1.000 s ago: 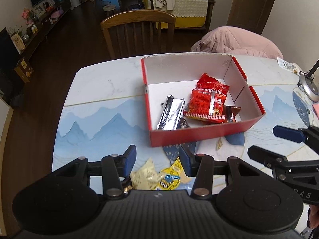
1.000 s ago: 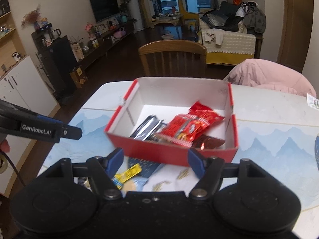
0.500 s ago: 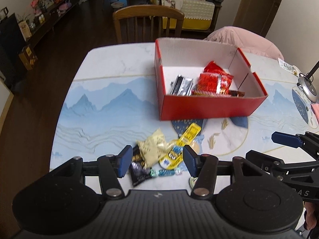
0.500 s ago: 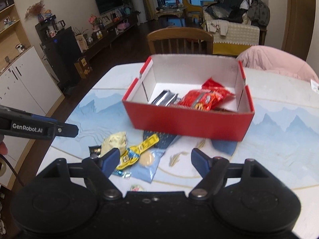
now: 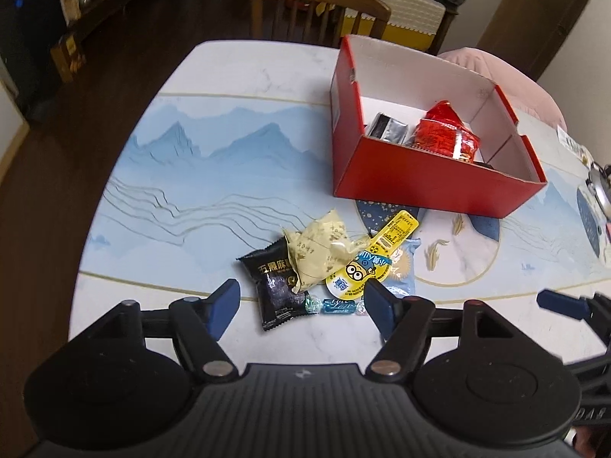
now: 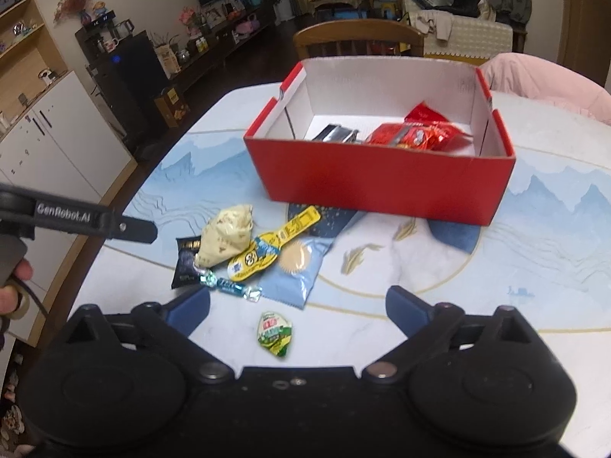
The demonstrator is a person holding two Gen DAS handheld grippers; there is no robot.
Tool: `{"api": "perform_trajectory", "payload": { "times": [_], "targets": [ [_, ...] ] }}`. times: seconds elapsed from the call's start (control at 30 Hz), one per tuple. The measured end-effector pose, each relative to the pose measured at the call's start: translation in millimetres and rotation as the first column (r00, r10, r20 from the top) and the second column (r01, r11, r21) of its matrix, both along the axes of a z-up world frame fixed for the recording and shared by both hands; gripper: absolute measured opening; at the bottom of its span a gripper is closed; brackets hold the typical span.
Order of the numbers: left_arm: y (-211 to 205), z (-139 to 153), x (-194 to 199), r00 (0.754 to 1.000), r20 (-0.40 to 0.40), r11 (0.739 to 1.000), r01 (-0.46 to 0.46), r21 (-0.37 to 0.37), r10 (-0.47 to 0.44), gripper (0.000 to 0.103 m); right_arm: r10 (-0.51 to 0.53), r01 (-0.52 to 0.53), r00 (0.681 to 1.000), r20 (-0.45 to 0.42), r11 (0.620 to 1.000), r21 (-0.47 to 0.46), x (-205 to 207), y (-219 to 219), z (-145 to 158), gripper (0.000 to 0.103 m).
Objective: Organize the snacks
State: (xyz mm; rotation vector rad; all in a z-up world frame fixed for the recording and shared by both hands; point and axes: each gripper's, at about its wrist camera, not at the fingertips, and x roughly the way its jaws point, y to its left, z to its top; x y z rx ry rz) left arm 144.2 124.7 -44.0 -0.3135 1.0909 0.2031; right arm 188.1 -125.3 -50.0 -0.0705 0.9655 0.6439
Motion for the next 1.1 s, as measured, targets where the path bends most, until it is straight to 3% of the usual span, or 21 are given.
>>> {"api": "perform_trajectory", "payload": {
  "times": [0.23, 0.4, 0.6, 0.8, 0.93, 1.1],
  "targets": [
    [13, -16, 21, 0.998, -0.044, 0.998, -0.044, -0.051, 0.042, 0.071, 0.061, -0.06, 0.998, 0.014, 0.996, -0.065, -5, 12, -13, 0.1],
    [13, -22, 48, 0.997, -0.072, 0.999, -0.038, -0.017, 0.037, 0.071, 0.184, -0.179, 0.982, 0.041, 0.979, -0.096, -11, 21, -14, 0.1],
    [1, -42, 80, 0.986, -0.137, 0.995, 0.097, 0.002, -0.096, 0.071, 0.226, -0.227, 0.974, -0.023, 0.969, -0.101, -6, 30, -33, 0.097],
    [-10, -61, 101, 0.949, -0.18, 0.965, 0.263, -0.011, -0.261, 0.071, 0.244, -0.25, 0.967, -0.072, 0.963, -0.105, 0, 37, -52, 0.093],
    [-15, -73, 109, 0.928, -0.212, 0.949, 0.315, 0.003, -0.307, 0.071, 0.242, -0.251, 0.966, -0.087, 0.962, -0.109, 5, 42, -61, 0.09],
    [-16, -84, 116, 0.924, -0.231, 0.949, 0.316, 0.012, -0.305, 0.071, 0.241, -0.253, 0.965, -0.099, 0.959, -0.125, 11, 49, -72, 0.086]
  ]
}}
